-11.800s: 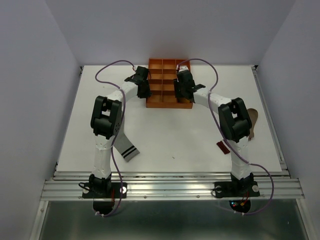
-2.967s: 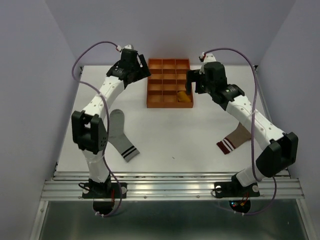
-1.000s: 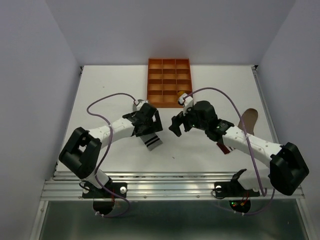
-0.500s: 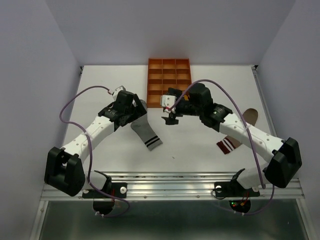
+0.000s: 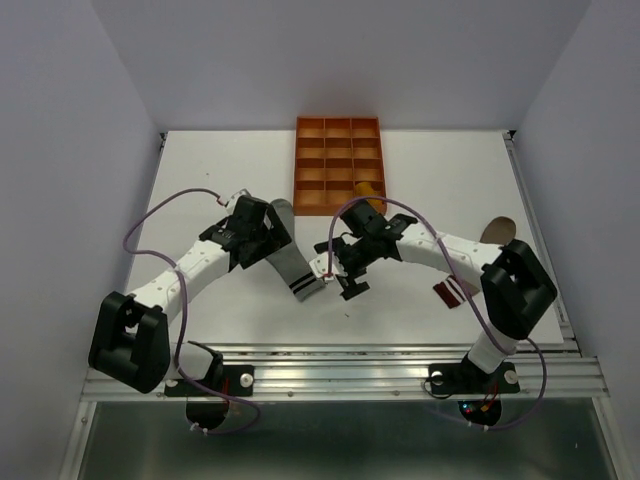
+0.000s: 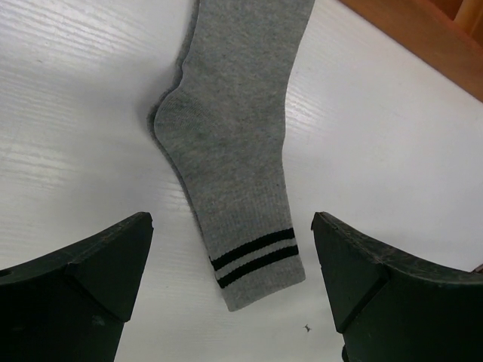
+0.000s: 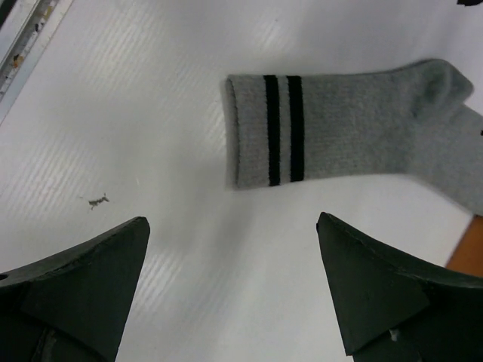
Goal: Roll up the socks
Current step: Roll the sock at the center of the board.
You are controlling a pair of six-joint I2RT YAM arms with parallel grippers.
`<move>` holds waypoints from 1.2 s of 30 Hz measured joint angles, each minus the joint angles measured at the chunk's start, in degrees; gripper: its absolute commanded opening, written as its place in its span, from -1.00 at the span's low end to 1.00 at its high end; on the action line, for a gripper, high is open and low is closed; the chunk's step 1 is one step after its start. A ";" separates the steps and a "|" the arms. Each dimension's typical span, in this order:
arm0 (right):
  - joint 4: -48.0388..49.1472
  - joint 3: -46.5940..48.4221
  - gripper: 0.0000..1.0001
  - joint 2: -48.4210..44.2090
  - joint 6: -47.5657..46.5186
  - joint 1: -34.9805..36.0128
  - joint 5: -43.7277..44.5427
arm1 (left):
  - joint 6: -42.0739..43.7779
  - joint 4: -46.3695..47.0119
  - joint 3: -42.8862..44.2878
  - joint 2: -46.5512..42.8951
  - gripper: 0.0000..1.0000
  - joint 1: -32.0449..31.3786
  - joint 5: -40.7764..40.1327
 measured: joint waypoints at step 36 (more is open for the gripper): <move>20.09 -1.18 -0.47 15.26 11.72 3.96 -0.02 | 0.44 3.17 -5.07 1.90 0.97 0.00 3.82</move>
